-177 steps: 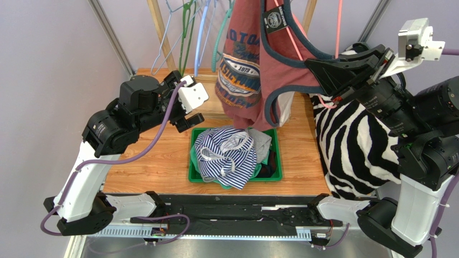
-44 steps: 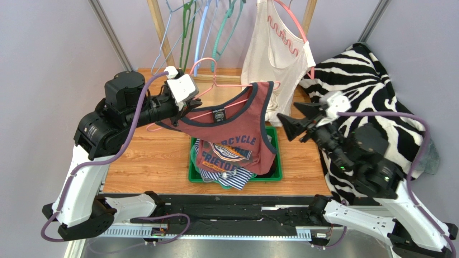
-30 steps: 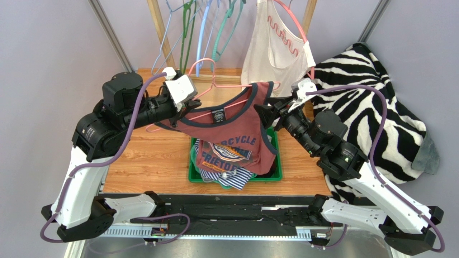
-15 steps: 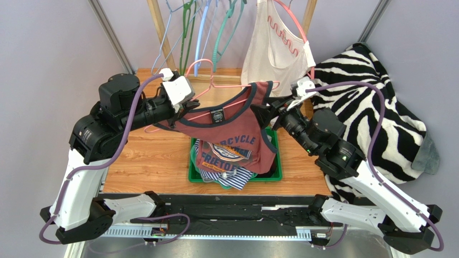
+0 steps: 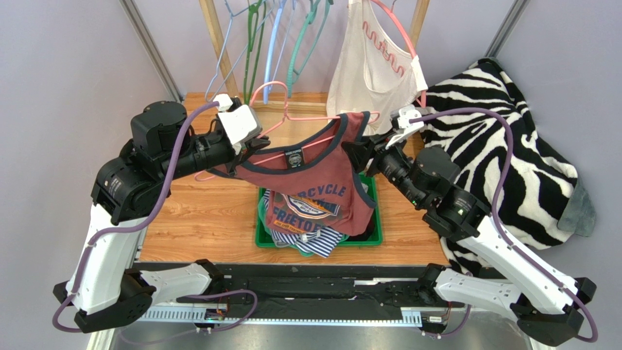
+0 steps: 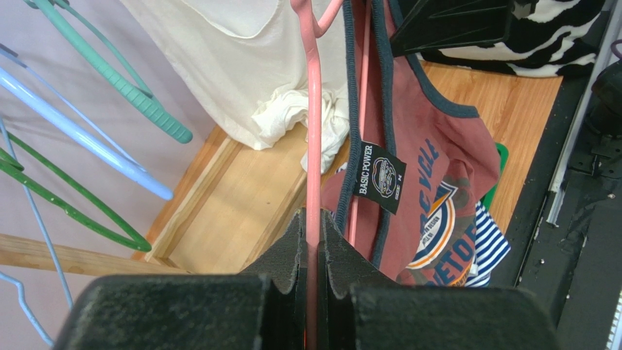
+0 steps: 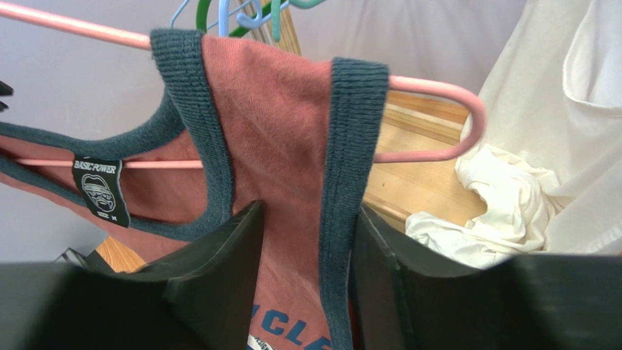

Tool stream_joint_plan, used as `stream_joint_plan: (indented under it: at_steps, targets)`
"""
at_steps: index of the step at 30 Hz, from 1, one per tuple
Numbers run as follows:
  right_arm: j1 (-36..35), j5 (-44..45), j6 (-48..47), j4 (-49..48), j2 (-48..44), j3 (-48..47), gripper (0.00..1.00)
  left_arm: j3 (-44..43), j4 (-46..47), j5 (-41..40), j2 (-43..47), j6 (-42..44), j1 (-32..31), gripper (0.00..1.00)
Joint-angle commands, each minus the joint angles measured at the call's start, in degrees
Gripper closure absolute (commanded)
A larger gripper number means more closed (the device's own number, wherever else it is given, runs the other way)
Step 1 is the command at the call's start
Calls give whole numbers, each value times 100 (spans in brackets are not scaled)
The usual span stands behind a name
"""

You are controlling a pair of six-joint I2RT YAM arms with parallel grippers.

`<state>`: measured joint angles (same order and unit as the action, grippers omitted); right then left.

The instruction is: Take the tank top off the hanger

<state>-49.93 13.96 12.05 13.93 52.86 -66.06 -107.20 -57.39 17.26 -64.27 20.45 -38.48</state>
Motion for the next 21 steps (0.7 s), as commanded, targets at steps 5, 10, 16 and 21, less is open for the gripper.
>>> stream_joint_plan:
  at_steps: [5, 10, 16, 21]
  targets:
    - [19, -499, 245, -137, 14, -521, 100, -179, 289, 50, 90, -14, 42, 100]
    - [19, -718, 333, 56, -56, -794, 100, -117, 342, -82, 81, -6, 51, 100]
    - [36, -237, 175, 303, 110, -1505, 100, -29, 360, -187, 99, 38, 51, 100]
    - [711, 161, 165, 399, 277, -1883, 100, -29, 316, -205, 178, 109, 42, 100]
